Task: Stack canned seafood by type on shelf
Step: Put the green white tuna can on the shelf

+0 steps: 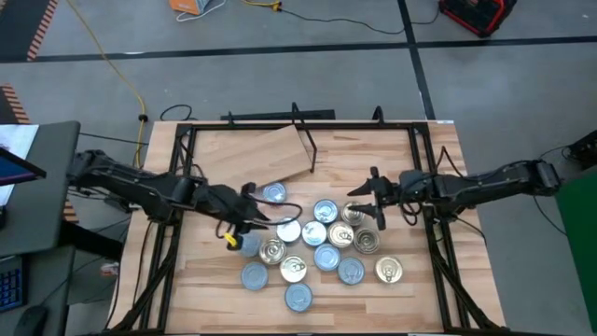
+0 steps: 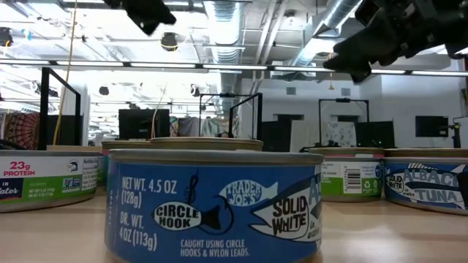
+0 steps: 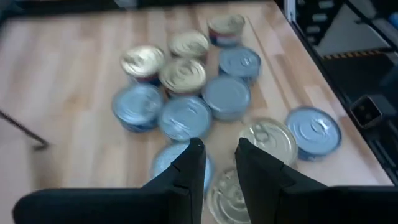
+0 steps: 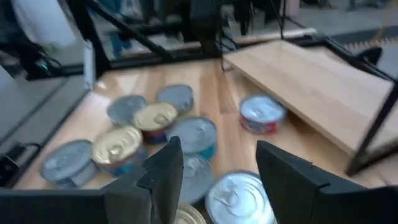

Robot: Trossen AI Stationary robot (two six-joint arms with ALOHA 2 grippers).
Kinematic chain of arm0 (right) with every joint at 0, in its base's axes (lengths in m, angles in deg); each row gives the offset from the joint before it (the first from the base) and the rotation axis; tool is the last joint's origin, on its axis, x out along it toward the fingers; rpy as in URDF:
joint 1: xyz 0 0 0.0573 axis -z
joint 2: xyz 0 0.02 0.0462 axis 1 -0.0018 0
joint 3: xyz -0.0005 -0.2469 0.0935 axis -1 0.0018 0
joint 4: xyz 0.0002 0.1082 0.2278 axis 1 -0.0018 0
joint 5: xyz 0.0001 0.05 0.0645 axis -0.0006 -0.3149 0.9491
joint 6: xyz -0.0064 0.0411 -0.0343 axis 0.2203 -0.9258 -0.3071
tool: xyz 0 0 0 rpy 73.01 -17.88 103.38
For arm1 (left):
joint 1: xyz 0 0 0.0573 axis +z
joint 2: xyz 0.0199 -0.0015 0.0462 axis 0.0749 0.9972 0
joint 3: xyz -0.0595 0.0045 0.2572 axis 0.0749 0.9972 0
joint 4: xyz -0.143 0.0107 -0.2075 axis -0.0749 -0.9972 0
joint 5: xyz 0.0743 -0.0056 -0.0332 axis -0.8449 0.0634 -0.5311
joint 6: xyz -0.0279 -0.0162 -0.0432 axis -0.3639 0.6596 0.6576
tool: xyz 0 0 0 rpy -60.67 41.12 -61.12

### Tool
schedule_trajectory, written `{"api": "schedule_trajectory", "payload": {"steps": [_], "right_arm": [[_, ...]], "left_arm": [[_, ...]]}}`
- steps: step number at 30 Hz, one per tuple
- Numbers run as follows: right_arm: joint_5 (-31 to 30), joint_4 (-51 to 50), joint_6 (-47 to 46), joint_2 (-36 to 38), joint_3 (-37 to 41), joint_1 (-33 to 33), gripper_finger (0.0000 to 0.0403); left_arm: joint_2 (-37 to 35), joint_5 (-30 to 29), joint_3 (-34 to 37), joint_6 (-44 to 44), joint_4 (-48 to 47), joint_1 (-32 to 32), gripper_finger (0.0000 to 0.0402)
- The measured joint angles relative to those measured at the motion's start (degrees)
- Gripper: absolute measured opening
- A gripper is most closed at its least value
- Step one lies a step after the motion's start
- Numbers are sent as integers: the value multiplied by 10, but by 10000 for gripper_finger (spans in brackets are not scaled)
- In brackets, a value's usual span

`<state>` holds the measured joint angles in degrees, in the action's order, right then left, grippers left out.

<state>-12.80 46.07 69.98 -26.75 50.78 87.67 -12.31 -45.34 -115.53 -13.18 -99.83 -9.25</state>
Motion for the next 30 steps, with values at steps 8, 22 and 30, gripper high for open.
{"api": "schedule_trajectory", "payload": {"steps": [8,22,30], "right_arm": [[3,94,-19,-26,30,-21,215],[4,108,-30,-49,31,-53,214],[30,132,-45,-54,31,-53,214]], "left_arm": [[-115,-11,62,-18,49,38,84],[-176,319,235,105,343,124,84],[-133,364,290,222,490,61,84]]}}
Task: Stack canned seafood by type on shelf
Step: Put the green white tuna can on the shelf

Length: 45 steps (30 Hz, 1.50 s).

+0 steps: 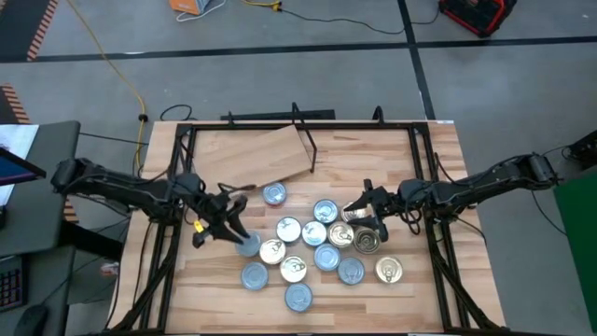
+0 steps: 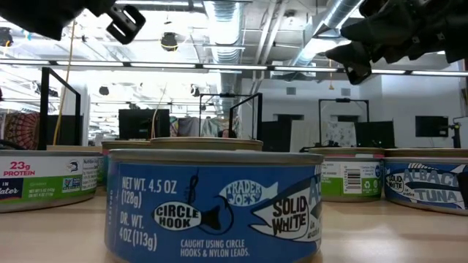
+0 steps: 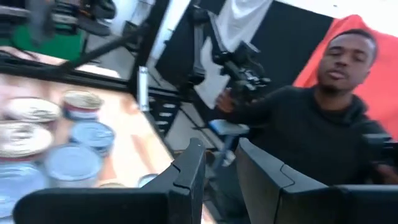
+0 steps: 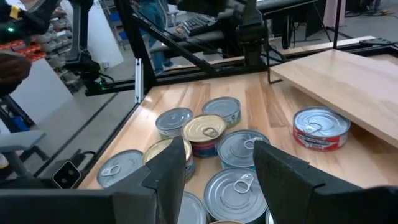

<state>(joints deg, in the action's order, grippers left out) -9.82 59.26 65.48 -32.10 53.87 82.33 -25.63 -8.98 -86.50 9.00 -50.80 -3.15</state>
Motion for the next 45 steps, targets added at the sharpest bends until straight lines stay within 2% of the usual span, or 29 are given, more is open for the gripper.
{"api": "schedule_trajectory", "payload": {"steps": [4,8,16,20,24,29,34,37,39,42,45], "right_arm": [[1,7,-4,0,0,0,214],[2,23,-9,0,0,0,214],[2,28,-29,0,0,2,214],[2,33,-38,0,0,2,214],[2,35,-54,0,0,8,214],[2,43,-65,0,0,34,214],[1,42,-91,-12,-15,67,214],[1,38,-85,-40,-34,74,214],[1,35,-75,-60,-45,72,214],[2,1,-53,-77,-62,67,214],[2,-42,-45,-83,-71,64,214]], "left_arm": [[34,-12,-3,8,33,-60,84],[40,-14,-4,18,35,-89,82],[35,-43,-3,16,37,-135,45],[42,-90,-2,8,45,-160,31],[84,-166,-2,9,115,-204,20],[186,-302,-12,52,212,-240,15],[293,-359,-62,121,223,-235,15],[333,-361,-100,126,190,-220,15],[344,-361,-129,127,135,-208,15],[349,-369,-179,121,2,-198,15],[350,-379,-234,87,-170,-198,15]]}}
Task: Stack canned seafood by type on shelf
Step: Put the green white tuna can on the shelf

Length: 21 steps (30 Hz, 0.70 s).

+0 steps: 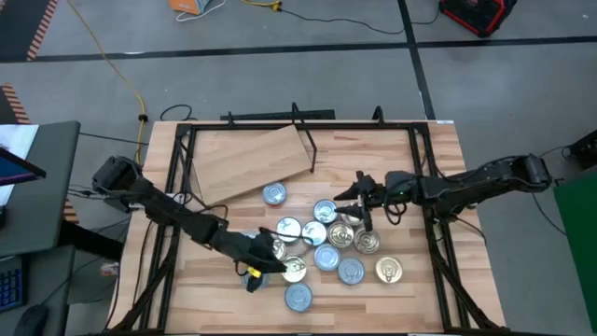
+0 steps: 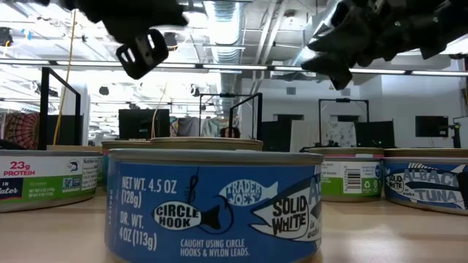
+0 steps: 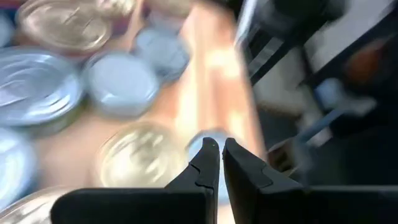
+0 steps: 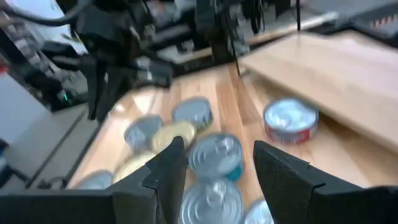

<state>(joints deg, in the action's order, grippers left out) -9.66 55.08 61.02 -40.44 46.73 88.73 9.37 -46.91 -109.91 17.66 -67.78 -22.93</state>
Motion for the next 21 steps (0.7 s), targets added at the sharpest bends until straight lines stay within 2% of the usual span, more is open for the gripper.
{"api": "schedule_trajectory", "payload": {"steps": [4,7,12,16,21], "right_arm": [[0,-30,2,2,0,-1,214],[0,-40,9,0,0,-8,214],[0,-46,11,0,0,-23,214],[0,-37,11,0,0,-30,214],[0,-36,12,0,0,-29,214]], "left_arm": [[0,-36,-62,-56,-180,-17,15],[-1,-70,-92,-54,-293,-39,25],[-1,-130,-95,41,-411,-64,69],[0,-145,-95,138,-490,-69,103],[0,-166,-95,248,-566,-71,113]]}}
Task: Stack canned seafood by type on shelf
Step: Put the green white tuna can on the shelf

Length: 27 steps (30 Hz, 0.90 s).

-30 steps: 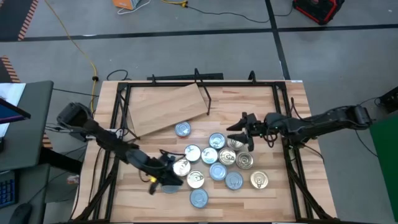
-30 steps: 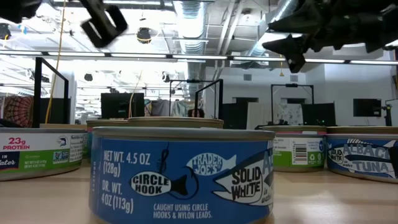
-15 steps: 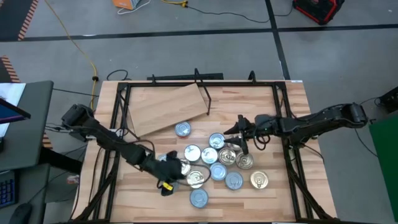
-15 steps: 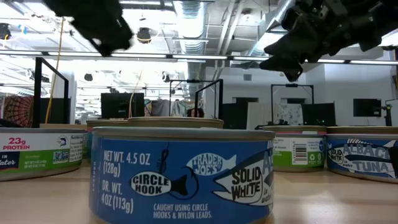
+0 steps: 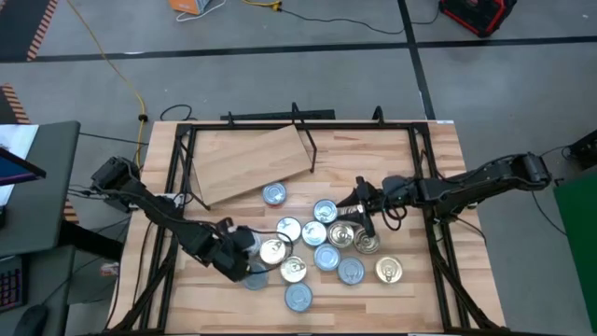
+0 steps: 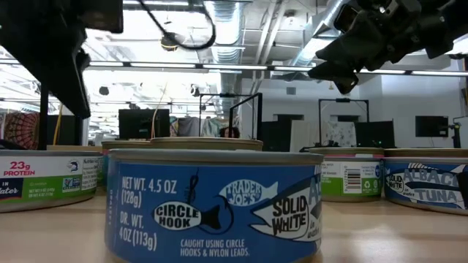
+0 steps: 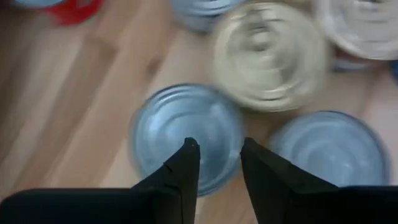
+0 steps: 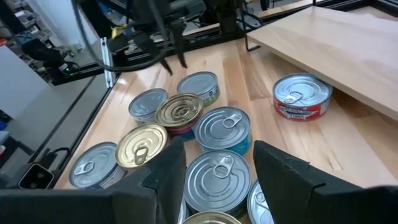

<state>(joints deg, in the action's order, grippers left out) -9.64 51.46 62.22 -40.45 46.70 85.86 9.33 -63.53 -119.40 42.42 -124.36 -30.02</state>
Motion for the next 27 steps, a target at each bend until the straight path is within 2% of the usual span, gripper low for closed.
{"api": "schedule_trajectory", "payload": {"steps": [4,7,16,27], "right_arm": [[0,3,0,0,0,-1,214],[0,9,0,0,0,-1,214],[0,13,0,0,0,-5,214],[0,13,0,0,0,-19,214]], "left_arm": [[0,-15,0,71,-52,0,104],[0,-15,2,93,-74,1,92],[0,-10,59,95,-48,42,59],[-1,35,76,48,-27,71,36]]}}
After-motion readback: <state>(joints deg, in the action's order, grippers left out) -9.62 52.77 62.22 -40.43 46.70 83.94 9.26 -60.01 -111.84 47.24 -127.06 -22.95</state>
